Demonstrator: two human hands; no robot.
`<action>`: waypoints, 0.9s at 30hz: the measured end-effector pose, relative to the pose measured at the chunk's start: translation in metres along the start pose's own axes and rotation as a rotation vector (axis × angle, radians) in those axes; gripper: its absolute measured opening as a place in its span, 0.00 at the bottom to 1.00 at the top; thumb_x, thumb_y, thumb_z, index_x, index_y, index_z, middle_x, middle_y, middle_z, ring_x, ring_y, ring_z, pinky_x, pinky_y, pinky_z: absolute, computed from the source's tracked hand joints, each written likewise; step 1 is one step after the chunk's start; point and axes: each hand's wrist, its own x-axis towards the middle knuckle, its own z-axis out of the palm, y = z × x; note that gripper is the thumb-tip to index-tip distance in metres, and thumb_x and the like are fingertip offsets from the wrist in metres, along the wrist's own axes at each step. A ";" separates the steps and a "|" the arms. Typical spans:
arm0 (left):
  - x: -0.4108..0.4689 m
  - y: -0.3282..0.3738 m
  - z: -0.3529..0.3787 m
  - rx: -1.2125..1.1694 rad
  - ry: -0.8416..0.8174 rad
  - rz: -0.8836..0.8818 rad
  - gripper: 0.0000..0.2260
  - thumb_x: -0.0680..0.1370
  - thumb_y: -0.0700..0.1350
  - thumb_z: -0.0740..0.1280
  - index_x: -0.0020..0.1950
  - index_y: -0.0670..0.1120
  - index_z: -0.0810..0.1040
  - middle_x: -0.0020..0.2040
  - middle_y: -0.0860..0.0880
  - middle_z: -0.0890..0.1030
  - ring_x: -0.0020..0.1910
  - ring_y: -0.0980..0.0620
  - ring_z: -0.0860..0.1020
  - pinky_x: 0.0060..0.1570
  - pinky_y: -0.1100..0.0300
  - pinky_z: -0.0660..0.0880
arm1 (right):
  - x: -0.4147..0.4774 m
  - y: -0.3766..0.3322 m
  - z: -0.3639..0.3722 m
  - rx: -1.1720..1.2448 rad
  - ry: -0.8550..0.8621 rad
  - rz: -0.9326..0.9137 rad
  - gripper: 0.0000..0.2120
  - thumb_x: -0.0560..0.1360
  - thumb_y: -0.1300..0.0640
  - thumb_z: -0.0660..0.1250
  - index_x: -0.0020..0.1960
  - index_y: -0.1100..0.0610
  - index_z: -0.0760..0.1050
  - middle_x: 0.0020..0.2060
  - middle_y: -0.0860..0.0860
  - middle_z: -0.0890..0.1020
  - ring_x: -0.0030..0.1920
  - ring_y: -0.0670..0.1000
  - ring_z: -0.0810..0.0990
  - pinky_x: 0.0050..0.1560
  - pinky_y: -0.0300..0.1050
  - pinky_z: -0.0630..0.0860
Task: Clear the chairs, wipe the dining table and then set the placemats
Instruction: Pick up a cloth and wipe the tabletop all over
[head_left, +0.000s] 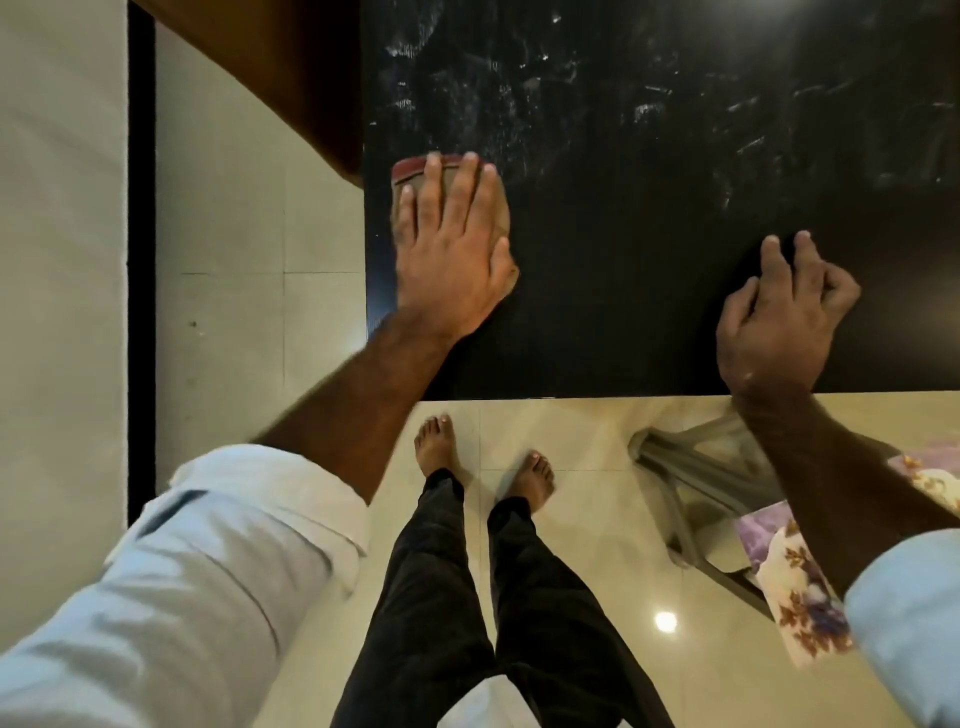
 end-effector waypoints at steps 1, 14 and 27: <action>-0.003 0.012 0.002 0.004 -0.003 0.043 0.37 0.85 0.63 0.52 0.91 0.48 0.50 0.91 0.44 0.51 0.90 0.37 0.48 0.85 0.31 0.50 | 0.000 0.000 0.000 0.003 -0.001 -0.003 0.26 0.90 0.45 0.53 0.84 0.54 0.68 0.84 0.57 0.66 0.77 0.66 0.67 0.73 0.58 0.70; -0.083 -0.070 0.005 -0.023 -0.069 0.115 0.35 0.87 0.61 0.52 0.91 0.48 0.49 0.91 0.45 0.49 0.90 0.38 0.44 0.87 0.35 0.47 | 0.000 -0.003 -0.004 -0.002 -0.034 -0.002 0.25 0.89 0.48 0.55 0.84 0.55 0.67 0.84 0.58 0.66 0.77 0.69 0.66 0.75 0.62 0.68; -0.054 0.008 0.011 -0.003 -0.091 0.420 0.38 0.85 0.61 0.56 0.91 0.49 0.46 0.91 0.45 0.46 0.90 0.38 0.45 0.85 0.33 0.48 | -0.002 -0.013 -0.009 -0.022 -0.036 0.008 0.24 0.89 0.52 0.59 0.83 0.56 0.69 0.83 0.59 0.67 0.75 0.69 0.66 0.69 0.61 0.72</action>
